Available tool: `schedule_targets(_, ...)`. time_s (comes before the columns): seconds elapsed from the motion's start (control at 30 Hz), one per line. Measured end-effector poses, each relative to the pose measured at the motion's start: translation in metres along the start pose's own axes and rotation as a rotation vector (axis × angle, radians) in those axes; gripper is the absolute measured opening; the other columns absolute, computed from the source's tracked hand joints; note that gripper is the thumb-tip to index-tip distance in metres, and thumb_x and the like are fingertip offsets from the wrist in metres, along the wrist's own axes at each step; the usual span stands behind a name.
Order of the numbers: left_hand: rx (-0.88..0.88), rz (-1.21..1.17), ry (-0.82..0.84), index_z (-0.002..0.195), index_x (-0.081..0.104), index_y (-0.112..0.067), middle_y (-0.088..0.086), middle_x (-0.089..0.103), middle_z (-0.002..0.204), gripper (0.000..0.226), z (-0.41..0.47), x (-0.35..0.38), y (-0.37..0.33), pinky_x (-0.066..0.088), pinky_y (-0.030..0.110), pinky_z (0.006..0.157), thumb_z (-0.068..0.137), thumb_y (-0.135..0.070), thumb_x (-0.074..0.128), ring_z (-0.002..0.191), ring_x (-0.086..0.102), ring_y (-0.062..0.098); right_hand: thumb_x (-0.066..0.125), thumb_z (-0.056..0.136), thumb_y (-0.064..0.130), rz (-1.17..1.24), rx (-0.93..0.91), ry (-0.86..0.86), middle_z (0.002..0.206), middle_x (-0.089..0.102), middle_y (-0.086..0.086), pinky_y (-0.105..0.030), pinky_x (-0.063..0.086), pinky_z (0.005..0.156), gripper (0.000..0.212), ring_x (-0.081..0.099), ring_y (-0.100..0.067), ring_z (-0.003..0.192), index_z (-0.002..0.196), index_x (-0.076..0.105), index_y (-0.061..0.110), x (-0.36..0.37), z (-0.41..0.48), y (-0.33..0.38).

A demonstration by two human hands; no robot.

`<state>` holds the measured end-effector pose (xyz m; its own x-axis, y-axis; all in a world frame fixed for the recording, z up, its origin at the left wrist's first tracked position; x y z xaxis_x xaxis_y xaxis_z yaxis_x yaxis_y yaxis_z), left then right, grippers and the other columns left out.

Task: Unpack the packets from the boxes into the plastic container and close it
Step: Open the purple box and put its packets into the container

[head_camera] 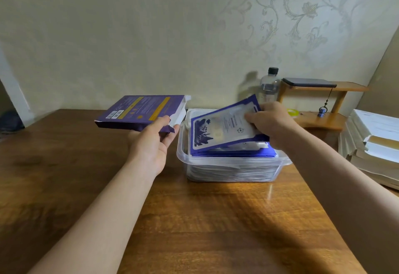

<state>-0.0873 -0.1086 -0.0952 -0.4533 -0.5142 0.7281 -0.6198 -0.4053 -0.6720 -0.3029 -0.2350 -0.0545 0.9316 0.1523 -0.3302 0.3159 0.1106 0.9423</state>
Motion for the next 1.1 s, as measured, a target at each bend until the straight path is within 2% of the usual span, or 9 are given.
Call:
schedule_targets(0.1,-0.002,0.005,0.004,0.127,0.056,-0.010,0.017,0.062,0.125,0.054,0.000,0.000,0.000,0.064,0.045,0.078,0.081,0.006,0.078,0.110,0.065,0.035,0.063,0.094,0.013,-0.187,0.055,-0.036,0.092,0.071,-0.012,-0.041,0.062,0.073,0.007,0.071,-0.028,0.084,0.098,0.061,0.009,-0.004,0.004,-0.005)
schedule_targets(0.27,0.000,0.002,0.012,0.128,0.055,-0.011,0.016,0.062,0.125,0.055,0.001,-0.002,0.001,0.063,0.047,0.081,0.081,0.006,0.078,0.110,0.065,0.033,0.060,0.091,0.023,-0.679,-0.083,-0.071,0.086,0.066,-0.008,-0.043,0.061,0.068,0.013,0.066,-0.027,0.077,0.092,0.058,0.010,-0.007,0.003,-0.003)
schedule_targets(0.37,0.000,0.013,0.015,0.127,0.055,-0.011,0.015,0.063,0.125,0.054,0.001,-0.001,0.002,0.063,0.048,0.082,0.081,0.006,0.078,0.110,0.064,0.033,0.061,0.089,0.028,-0.857,-0.105,-0.051,0.087,0.064,-0.005,-0.042,0.059,0.076,0.016,0.062,-0.024,0.079,0.091,0.055,0.014,-0.005,0.002,-0.004)
schedule_targets(0.47,0.004,0.018,0.018,0.128,0.055,-0.012,0.015,0.063,0.126,0.056,0.002,-0.002,0.003,0.063,0.047,0.081,0.081,0.006,0.078,0.111,0.065,0.033,0.061,0.086,0.030,-0.991,-0.112,-0.048,0.089,0.062,-0.005,-0.039,0.055,0.068,0.017,0.060,-0.025,0.079,0.091,0.057,0.014,-0.004,-0.003,-0.007)
schedule_targets(0.6,0.013,0.024,0.023,0.129,0.054,-0.012,0.015,0.064,0.126,0.056,0.003,-0.002,0.004,0.063,0.047,0.081,0.081,0.005,0.078,0.110,0.067,0.032,0.055,0.090,0.027,-1.162,-0.346,-0.237,0.112,0.056,-0.014,-0.037,0.043,0.070,0.026,0.055,-0.036,0.104,0.110,0.059,0.011,0.001,-0.010,-0.002)
schedule_targets(0.73,0.020,0.030,0.036,0.127,0.056,-0.010,0.015,0.066,0.124,0.052,0.001,-0.001,0.005,0.063,0.046,0.082,0.082,0.006,0.076,0.108,0.068,0.031,0.053,0.096,0.045,-0.999,-0.691,0.052,0.127,0.059,-0.006,-0.039,0.047,0.091,0.039,0.054,-0.028,0.117,0.125,0.062,0.021,0.014,-0.007,0.005)
schedule_targets(0.87,0.022,0.041,0.043,0.123,0.057,-0.010,0.016,0.066,0.123,0.047,0.000,0.000,0.005,0.063,0.045,0.082,0.083,0.006,0.076,0.107,0.069,0.030,0.046,0.094,0.061,-0.906,-0.625,0.340,0.141,0.054,0.002,-0.041,0.036,0.109,0.054,0.045,-0.022,0.131,0.140,0.053,0.032,0.030,-0.006,0.000)
schedule_targets(0.97,0.022,0.044,0.042,0.122,0.056,-0.012,0.015,0.065,0.123,0.047,0.000,0.000,0.004,0.063,0.047,0.084,0.083,0.005,0.076,0.107,0.068,0.029,0.037,0.095,0.065,-0.974,-0.611,0.430,0.138,0.054,0.001,-0.042,0.031,0.110,0.058,0.041,-0.025,0.130,0.147,0.044,0.038,0.036,-0.008,-0.003)
schedule_targets(1.1,0.027,0.049,0.041,0.125,0.055,-0.011,0.015,0.064,0.124,0.051,0.000,0.000,0.004,0.063,0.047,0.083,0.083,0.005,0.077,0.109,0.066,0.030,0.022,0.091,0.074,-1.064,-0.591,0.510,0.153,0.040,0.005,-0.047,0.025,0.112,0.067,0.033,-0.026,0.138,0.151,0.030,0.046,0.037,-0.004,-0.008)
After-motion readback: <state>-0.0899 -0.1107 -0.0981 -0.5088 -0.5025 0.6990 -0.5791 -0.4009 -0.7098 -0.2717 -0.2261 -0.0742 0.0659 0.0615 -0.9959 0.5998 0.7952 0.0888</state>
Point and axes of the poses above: each hand's wrist, its own z-axis towards the middle knuckle, its own x-axis out of the palm, y = z × x, the point moved 1 cm from there along z, towards the middle knuckle
